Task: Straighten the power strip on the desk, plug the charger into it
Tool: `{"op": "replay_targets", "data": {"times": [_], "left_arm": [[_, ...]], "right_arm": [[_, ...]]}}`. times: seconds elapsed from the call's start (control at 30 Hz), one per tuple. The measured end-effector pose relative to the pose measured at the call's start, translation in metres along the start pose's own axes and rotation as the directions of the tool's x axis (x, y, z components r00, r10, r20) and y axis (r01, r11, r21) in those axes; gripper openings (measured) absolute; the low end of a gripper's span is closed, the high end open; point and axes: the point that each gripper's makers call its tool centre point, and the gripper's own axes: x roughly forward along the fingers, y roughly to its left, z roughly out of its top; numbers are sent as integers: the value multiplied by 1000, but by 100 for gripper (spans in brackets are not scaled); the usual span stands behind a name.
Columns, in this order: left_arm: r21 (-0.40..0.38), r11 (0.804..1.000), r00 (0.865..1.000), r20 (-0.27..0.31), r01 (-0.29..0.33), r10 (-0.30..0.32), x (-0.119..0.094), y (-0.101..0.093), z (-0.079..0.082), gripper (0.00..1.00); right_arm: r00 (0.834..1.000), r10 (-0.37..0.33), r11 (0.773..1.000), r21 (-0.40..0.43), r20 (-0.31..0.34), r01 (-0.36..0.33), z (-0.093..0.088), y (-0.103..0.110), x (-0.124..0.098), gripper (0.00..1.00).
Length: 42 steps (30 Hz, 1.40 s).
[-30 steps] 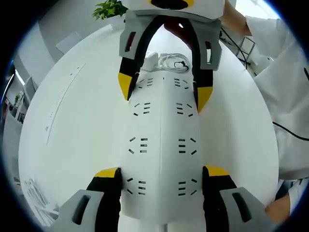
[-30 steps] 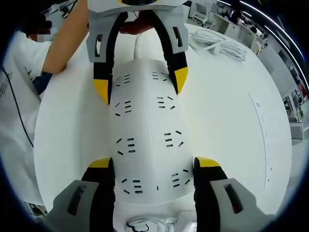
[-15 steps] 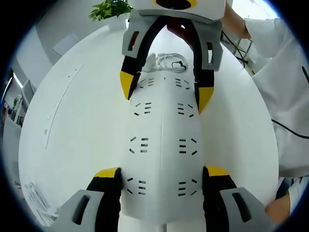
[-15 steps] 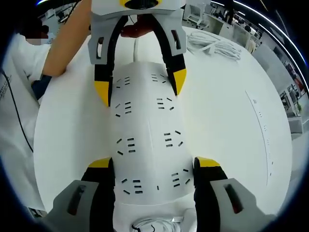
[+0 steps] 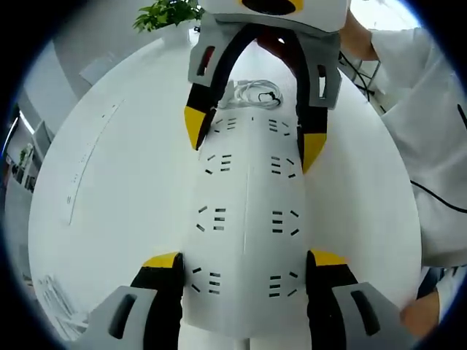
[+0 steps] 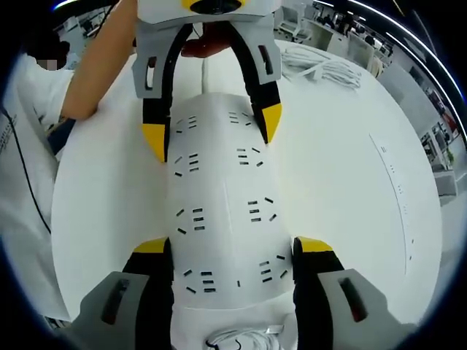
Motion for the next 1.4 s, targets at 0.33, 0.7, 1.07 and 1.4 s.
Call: {"op": "replay_targets", "data": {"times": [0.33,0.7,1.07,1.4], "left_arm": [[-13,1000,1000,2,-7,7,0,-1,-1,69],[-16,1000,1000,12,-6,6,-1,-2,-1,69],[-18,1000,1000,19,-5,5,-2,-3,-1,69],[-18,1000,1000,28,-4,4,-1,-6,-2,69]], "right_arm": [[994,26,1000,-5,105,-26,6,-2,1,68],[657,-369,917,374,657,140,2,-64,-128,75],[649,-417,879,464,636,110,-60,-73,-79,54],[666,-377,916,367,644,163,-65,-79,-60,53]]}}
